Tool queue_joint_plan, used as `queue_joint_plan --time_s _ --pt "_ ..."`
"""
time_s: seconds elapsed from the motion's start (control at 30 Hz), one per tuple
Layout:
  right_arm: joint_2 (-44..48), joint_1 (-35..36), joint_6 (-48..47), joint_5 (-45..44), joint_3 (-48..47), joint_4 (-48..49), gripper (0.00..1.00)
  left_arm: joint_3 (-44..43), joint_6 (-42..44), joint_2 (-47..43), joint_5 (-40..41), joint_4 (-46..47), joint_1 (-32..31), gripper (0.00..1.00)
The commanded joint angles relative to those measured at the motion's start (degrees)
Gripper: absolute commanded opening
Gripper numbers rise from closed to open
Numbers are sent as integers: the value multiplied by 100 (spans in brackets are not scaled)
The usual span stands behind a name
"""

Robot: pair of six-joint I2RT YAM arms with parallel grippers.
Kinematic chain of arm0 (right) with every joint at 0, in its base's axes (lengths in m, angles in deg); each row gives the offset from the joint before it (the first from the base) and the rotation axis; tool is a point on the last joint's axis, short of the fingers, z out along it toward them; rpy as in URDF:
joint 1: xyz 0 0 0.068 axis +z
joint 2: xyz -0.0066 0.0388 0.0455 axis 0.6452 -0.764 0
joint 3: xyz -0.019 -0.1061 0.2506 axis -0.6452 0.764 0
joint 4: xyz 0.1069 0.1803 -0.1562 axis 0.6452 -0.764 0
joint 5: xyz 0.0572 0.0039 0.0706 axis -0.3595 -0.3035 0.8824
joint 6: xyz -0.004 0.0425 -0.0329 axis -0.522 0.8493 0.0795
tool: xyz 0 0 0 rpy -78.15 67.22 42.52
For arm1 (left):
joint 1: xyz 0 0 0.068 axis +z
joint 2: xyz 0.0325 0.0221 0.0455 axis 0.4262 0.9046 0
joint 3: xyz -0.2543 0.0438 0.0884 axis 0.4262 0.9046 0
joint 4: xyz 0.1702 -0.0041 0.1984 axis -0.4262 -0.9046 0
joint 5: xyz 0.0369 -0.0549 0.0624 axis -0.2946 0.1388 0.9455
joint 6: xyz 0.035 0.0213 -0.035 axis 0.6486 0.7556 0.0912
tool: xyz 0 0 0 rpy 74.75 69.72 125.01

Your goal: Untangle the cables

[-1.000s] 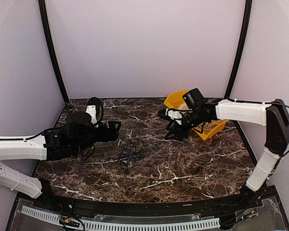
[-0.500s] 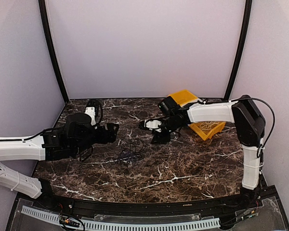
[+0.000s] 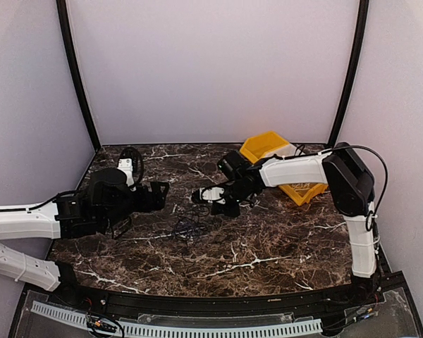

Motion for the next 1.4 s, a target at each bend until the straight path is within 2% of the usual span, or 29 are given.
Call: queue_joint_plan --time_s 0.0,0.1,0.2,0.27,0.37,0.57,0.8,0.87,1.03,1.13,1.2,1.37 --pt "214 36 196 78 -172 10 0 -5 200 96 7 78 -18 96" --pt "683 37 399 192 -213 -270 0 72 718 251 -376 601 -19 96" --pt "1212 37 585 391 -363 -621 0 325 1350 435 -1235 1562 -23 96" --pt "1492 37 739 535 -536 -844 0 486 1717 593 -1739 2061 -25 93" --pt "1752 42 925 740 -774 -1165 0 470 2247 992 -2151 2275 -77 88" --pt "2062 32 1060 920 -936 -1587 0 489 2897 1417 -2277 3206 -145 89" --pt "2320 37 1165 1277 -1271 -1952 0 365 3775 2401 -1825 4798 -142 91" --pt "2392 39 1165 1347 -1375 -2002 0 58 3949 2873 -1963 4840 -143 84" --pt "2639 37 995 1425 -1525 -2057 0 -232 3889 3749 -1958 5304 -113 50" --pt "2884 8 973 1330 -1703 -2000 0 -188 3672 4038 -2141 5687 -79 34" --pt "3045 -68 1039 1304 -1930 -1958 0 -210 3552 4181 -2245 5647 -55 29" --pt "3214 -431 1194 1803 -2930 -2206 0 -169 3384 4481 -2337 5590 2 26"
